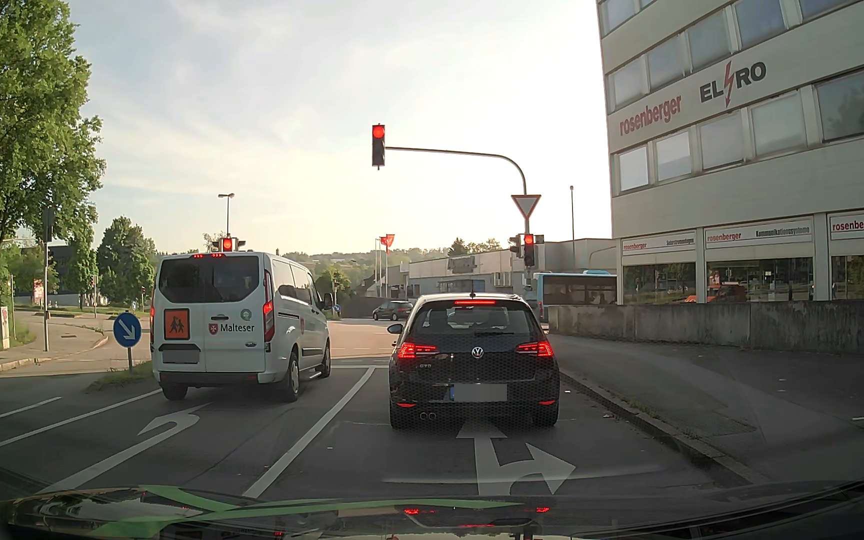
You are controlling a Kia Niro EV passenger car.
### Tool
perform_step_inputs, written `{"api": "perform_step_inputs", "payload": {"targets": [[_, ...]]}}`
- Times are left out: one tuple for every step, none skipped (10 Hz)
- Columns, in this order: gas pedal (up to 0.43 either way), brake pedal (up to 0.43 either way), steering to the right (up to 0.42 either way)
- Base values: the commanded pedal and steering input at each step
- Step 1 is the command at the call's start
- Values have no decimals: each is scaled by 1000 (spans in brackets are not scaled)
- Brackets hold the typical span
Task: Follow the waypoints while adhering to traffic rules and regulations
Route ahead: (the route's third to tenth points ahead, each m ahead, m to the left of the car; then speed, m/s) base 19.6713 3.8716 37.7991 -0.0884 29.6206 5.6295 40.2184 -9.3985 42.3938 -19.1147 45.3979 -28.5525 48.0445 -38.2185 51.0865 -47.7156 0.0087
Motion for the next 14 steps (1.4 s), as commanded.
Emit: {"api": "perform_step_inputs", "payload": {"targets": [[0, 665, 8], [0, 677, 8], [0, 689, 8], [0, 689, 8], [0, 695, 8], [0, 695, 8], [0, 695, 8], [0, 695, 8], [0, 671, 8], [0, 634, 8], [0, 543, 8], [0, 396, 8], [0, 396, 10], [0, 402, 11]]}}
